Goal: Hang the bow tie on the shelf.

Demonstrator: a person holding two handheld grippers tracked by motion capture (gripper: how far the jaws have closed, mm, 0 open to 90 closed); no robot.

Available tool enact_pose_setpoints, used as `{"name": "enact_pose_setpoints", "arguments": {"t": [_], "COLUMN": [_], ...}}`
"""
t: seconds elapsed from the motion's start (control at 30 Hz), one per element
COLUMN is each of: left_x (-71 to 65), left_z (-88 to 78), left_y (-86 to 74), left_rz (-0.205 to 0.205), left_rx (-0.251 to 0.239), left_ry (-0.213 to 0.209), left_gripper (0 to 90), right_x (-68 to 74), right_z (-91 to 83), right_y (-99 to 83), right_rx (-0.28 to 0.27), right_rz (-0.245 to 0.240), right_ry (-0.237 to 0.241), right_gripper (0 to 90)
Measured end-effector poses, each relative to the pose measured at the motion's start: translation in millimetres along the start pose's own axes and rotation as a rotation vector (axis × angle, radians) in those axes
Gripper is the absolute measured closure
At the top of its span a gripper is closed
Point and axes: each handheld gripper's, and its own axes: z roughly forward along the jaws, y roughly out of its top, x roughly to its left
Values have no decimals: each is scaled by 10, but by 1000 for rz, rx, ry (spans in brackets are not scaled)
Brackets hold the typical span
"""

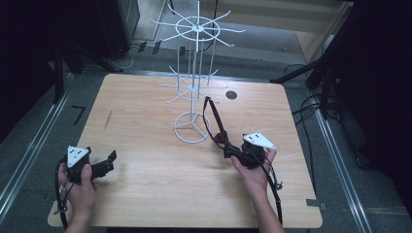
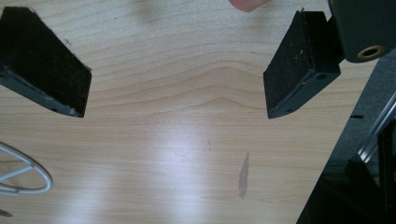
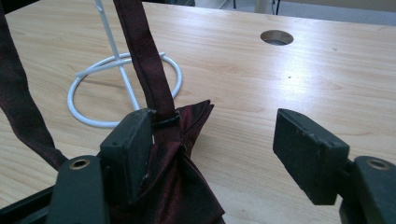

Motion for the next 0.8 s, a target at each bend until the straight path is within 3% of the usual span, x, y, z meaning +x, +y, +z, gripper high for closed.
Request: {"name": "enact_pose_setpoints", "arguments": {"t": [0.43,0.8], "left_x": [3,2], "left_z": [2,2], "left_y": [0,0], "left_rz": [-3,-3], "left_rx": [-1,-1], "left_ry": [-1,-1], "left_gripper": [83,83], "right_x": [27,80], "right_z": [36,68], "right_y": [44,76], "right_rx": [-8,-15], "right_rz": [-1,-5], "right_ry": [0,30], "right_gripper": [334,432]}}
